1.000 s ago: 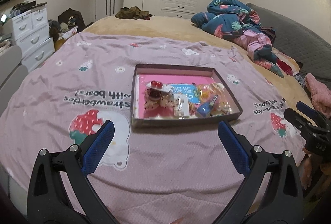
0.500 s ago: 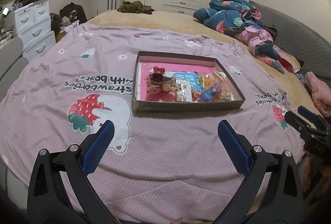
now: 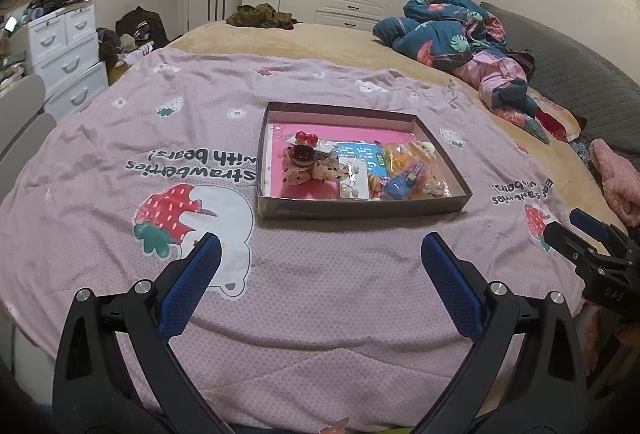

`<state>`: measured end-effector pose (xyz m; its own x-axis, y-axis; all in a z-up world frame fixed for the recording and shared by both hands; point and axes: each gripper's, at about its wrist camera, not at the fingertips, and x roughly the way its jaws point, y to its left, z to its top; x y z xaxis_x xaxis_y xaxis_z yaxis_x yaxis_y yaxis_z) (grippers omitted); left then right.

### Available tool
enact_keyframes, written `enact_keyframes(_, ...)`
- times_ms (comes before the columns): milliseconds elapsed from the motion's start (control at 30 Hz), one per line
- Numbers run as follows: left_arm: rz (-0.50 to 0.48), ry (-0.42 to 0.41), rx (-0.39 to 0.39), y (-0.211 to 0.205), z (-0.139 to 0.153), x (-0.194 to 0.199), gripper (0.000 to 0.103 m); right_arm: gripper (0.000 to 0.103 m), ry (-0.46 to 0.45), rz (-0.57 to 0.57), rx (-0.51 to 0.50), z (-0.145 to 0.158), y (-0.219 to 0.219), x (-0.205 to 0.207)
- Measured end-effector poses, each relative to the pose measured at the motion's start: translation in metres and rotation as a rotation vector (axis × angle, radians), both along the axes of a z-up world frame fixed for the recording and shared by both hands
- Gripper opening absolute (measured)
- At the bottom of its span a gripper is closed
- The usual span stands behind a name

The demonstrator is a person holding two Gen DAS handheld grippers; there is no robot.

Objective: Organize jewelry

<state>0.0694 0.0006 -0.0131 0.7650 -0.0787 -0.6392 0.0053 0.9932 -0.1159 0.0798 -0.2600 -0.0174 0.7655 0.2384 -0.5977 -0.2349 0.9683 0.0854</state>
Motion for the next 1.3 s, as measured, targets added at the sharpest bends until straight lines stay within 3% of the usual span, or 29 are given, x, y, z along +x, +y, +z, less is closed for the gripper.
enact_keyframes(1300, 0.001, 0.006, 0.004, -0.0015, 0.0029, -0.0037, 0.094, 0.099, 0.002, 0.027, 0.002, 0.0025, 0.0041, -0.0023)
